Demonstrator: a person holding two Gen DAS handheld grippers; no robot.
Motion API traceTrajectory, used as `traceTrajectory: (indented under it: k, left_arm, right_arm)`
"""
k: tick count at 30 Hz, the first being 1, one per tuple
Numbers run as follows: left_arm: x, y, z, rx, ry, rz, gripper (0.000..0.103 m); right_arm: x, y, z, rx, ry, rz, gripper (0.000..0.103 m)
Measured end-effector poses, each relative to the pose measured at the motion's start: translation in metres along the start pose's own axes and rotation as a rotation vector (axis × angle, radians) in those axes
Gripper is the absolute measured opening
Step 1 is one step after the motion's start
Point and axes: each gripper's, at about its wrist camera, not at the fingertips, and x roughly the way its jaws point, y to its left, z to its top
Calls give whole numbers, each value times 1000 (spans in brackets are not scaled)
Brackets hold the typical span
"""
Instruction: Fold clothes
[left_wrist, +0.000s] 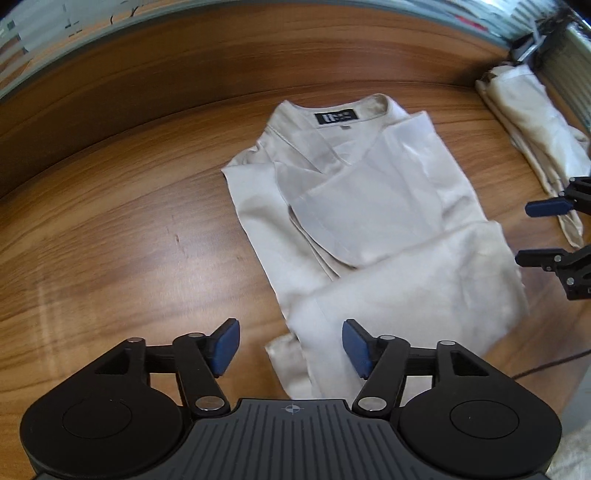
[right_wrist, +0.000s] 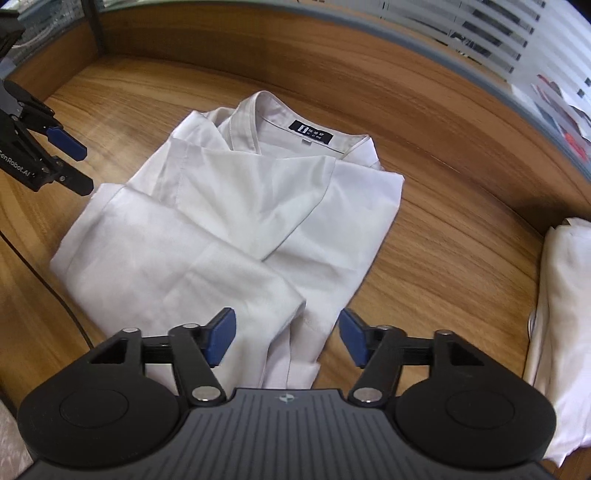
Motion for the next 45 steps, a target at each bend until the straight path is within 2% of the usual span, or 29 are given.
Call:
traceTrajectory:
  k: [3,6,9,14,20,23,26,28,29,30,33,38,45]
  left_arm:
    - [-7,-8,-18,24,-1,-39,67]
    - [-5,-20,-39,49,7,-73,73]
    - [3,-31,-58,62,32,-86,73]
    - [19,-45,-80,86,69,-61,73]
    - [29,-56,-92,134,31,-28,72]
    - [31,-58,-93,147,-13,-34,62]
    - [35,-60,-94,158,-37,-4,48]
    - [38,-58,-94,150,-40,-3,24]
    - [38,-57,-94,144,-43,-20,20]
    - [37,-55,-93,137,-40,-37,15]
    - [31,-54,-94,143,-54,-46,10]
    - [12,-55,-97,156,-75,-71,9]
    - [-21,-58,-116,150,-83,-148,7]
  right_arm:
    - [-10,2,-18,24,-17,9,78]
    - [-13,7,-38,35,-18,28,79]
    - [-9,15,-57,23,2,33,79]
    - [3,29,-80,-23,12,32,79]
    - [17,41,-90,-86,-3,28,78]
    - [25,44,-89,-118,2,23,67]
    - [31,44,-87,-128,14,18,37]
    - [32,41,-85,-116,13,29,25]
    - [32,39,-83,-107,11,38,16]
    - [32,38,-81,-106,10,46,12]
    - [26,39,-77,-119,-2,51,8]
    - [6,40,-74,-94,-26,71,7]
    - [-31,41,-83,-29,-42,135,7]
